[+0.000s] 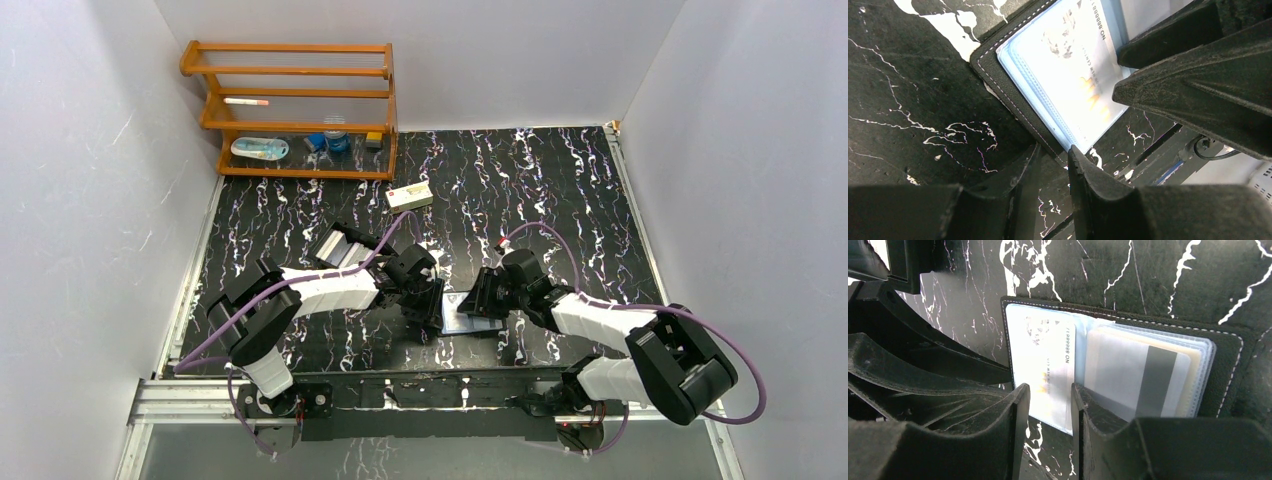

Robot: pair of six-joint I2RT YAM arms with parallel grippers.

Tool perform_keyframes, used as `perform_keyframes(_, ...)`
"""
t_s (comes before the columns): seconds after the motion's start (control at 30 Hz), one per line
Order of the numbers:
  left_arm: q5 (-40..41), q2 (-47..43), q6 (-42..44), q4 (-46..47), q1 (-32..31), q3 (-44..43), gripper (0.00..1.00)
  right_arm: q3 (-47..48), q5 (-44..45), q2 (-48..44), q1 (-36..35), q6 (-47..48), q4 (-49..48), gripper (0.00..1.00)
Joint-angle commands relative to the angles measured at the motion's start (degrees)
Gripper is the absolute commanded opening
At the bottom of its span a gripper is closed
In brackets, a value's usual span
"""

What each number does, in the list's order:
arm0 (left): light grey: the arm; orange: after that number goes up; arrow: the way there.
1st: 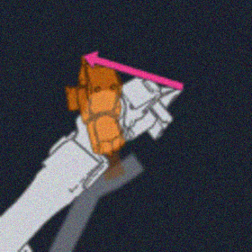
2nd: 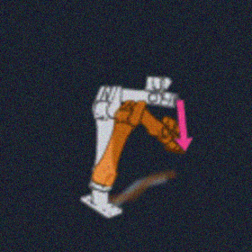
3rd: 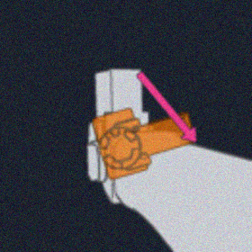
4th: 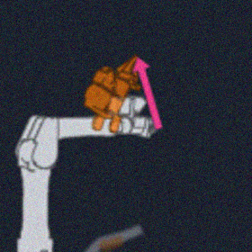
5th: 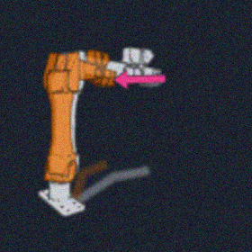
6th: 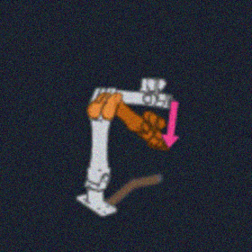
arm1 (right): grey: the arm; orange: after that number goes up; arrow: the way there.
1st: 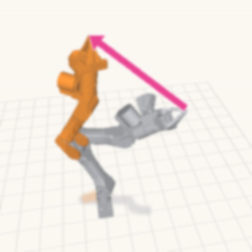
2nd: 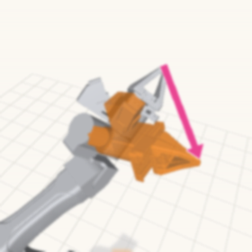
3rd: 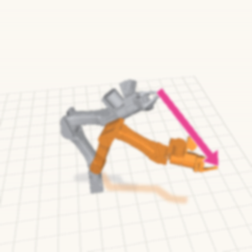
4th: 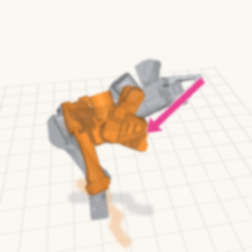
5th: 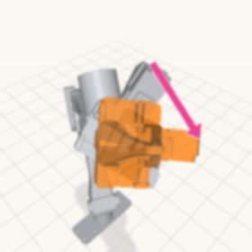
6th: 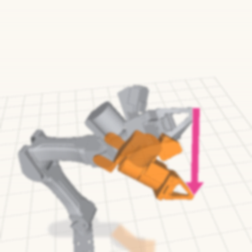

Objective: Put the credit cards into the card holder
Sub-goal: Insert the credit card into the card holder.

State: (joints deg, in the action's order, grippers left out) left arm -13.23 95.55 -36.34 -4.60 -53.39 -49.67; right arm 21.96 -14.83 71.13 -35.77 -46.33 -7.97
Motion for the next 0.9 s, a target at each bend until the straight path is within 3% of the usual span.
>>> perform_keyframes(0.0, 3.1, 0.3, 1.8, -2.9, -0.4, -0.5, 0.27, 0.1, -1.3, -0.4, -0.5, 0.6, -5.3, 0.45)
perform_keyframes(0.33, 7.4, -4.8, 1.5, -7.6, -0.4, -2.8, 0.35, 1.3, -1.7, -4.3, -0.5, -0.2, -2.0, 0.46)
perform_keyframes(0.67, 19.5, -10.7, 9.0, -21.4, 0.2, -11.1, 0.40, 4.6, 4.9, -18.5, -0.4, 1.0, 10.3, 0.51)
perform_keyframes(0.87, 21.1, -12.5, 16.2, -28.1, 7.6, -15.3, 0.45, 5.6, 7.0, -23.6, -0.4, 0.8, 13.0, 0.51)
